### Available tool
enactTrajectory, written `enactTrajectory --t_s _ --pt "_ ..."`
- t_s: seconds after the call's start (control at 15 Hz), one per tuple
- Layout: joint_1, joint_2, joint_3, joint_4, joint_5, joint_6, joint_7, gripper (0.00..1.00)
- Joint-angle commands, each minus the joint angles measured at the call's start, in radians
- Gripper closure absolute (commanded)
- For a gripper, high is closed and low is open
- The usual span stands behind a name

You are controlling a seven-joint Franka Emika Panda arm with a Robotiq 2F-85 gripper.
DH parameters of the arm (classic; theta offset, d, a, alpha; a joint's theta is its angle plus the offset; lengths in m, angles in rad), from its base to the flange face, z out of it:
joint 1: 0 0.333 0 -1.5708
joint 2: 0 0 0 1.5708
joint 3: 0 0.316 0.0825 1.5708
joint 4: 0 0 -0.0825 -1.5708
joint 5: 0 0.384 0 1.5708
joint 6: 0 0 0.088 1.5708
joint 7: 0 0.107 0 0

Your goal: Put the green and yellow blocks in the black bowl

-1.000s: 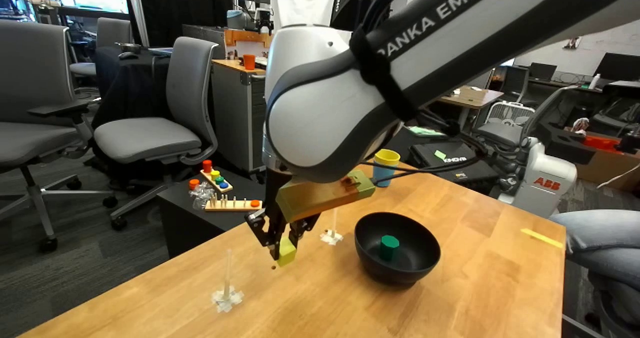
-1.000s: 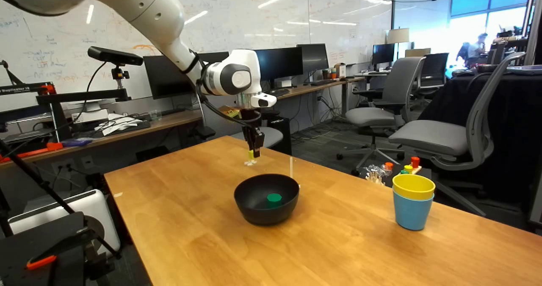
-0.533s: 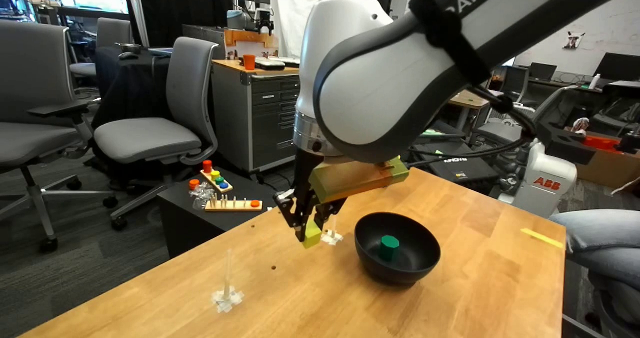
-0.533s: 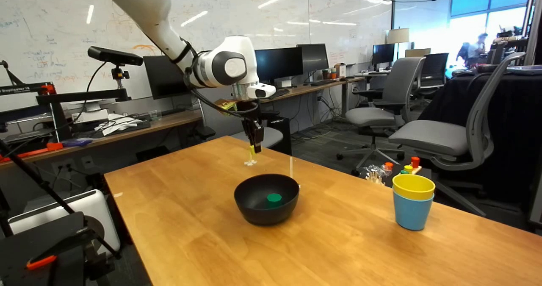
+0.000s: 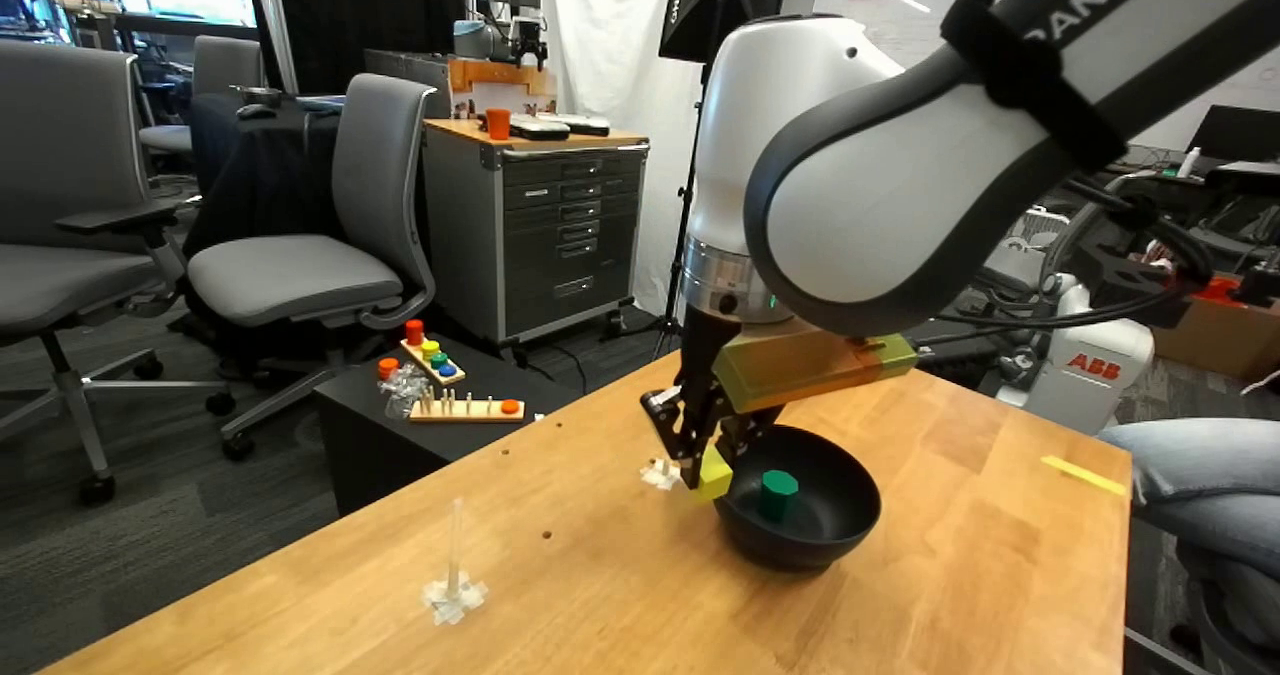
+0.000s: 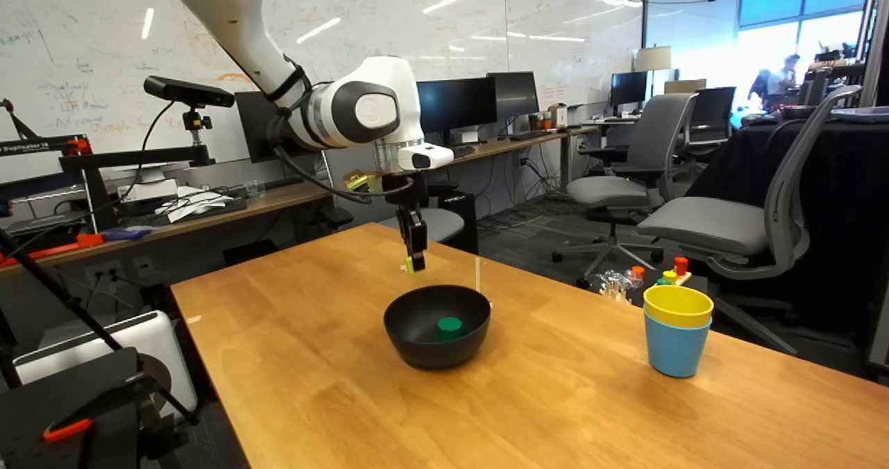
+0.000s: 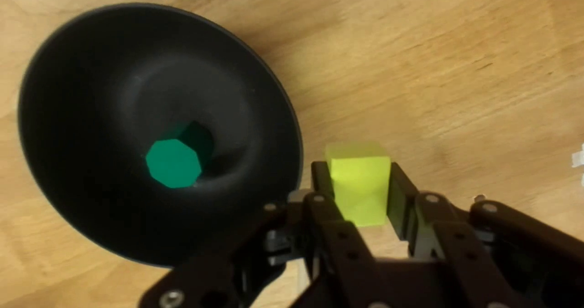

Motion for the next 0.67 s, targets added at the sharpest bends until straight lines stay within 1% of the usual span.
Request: enactTrajectory --t_s 0.0,0.33,0.6 --pt "0.005 -0.073 -0.020 -0.110 -0.042 0.049 0.059 0.92" --pt "-0.027 -0.060 -0.035 -0.145 -0.032 0.092 0.075 0.92" --pt "-0.059 -0.039 -0.029 -0.155 -0.020 0.086 0.063 0.92"
